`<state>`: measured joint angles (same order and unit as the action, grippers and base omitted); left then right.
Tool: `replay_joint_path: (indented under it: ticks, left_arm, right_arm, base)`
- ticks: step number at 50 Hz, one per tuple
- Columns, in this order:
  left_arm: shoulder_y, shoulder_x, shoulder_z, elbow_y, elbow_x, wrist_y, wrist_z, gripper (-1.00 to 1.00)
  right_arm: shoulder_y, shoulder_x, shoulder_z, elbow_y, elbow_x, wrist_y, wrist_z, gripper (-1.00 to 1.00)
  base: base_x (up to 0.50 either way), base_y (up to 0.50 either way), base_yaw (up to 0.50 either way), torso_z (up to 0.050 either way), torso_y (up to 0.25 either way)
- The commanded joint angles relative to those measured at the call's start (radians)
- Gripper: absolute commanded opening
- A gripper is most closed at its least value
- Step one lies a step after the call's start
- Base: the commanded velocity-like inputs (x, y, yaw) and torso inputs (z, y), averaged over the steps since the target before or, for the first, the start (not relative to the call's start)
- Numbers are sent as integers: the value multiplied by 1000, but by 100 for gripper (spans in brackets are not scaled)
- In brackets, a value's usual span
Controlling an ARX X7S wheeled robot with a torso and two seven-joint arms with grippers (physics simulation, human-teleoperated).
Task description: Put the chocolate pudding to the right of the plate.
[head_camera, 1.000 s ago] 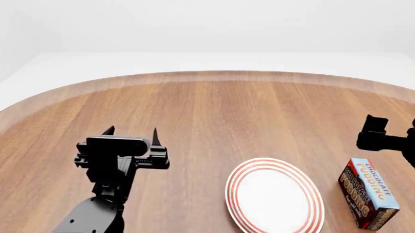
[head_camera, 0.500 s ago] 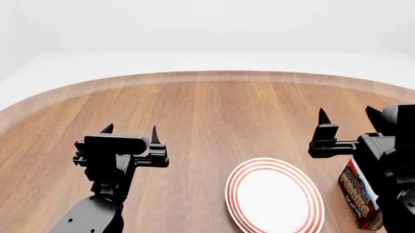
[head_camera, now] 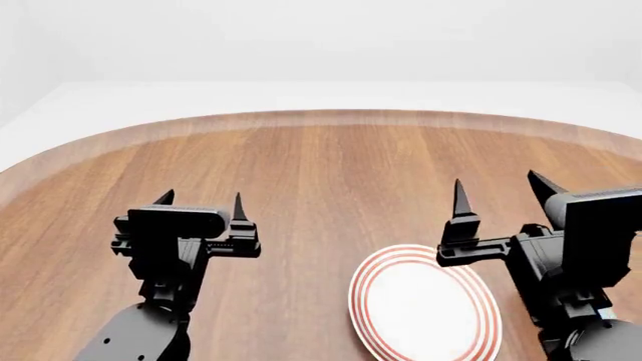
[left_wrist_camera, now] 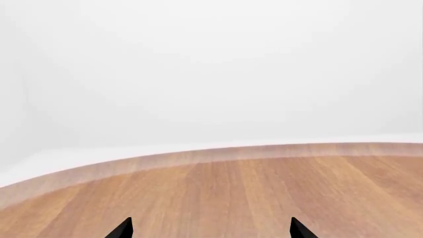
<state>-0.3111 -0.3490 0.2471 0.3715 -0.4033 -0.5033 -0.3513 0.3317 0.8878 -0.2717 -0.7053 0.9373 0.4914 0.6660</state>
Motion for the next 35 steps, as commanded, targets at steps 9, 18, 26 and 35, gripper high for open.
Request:
replay_joint_path:
  ticks: [9, 18, 26, 35]
  left_arm:
    - [-12, -5, 2, 29, -12, -19, -11, 100]
    - [-39, -7, 1, 60, -24, -44, -20, 100]
    - [-78, -9, 2, 98, -36, -78, -30, 100]
    - [-114, -13, -4, 140, -51, -111, -43, 100]
  right_arm:
    - [-22, -40, -52, -44, -128, -34, 12, 100]
    - [20, -52, -56, -33, -130, -31, -3, 100]
    - [70, -59, -50, -27, -106, -17, -12, 100]
    - [112, -59, -40, -38, -79, -2, -10, 100]
  base:
    - [0, 0, 0, 0, 0]
    - [0, 0, 0, 0, 0]
    - [0, 0, 0, 0, 0]
    - [0, 0, 0, 0, 0]
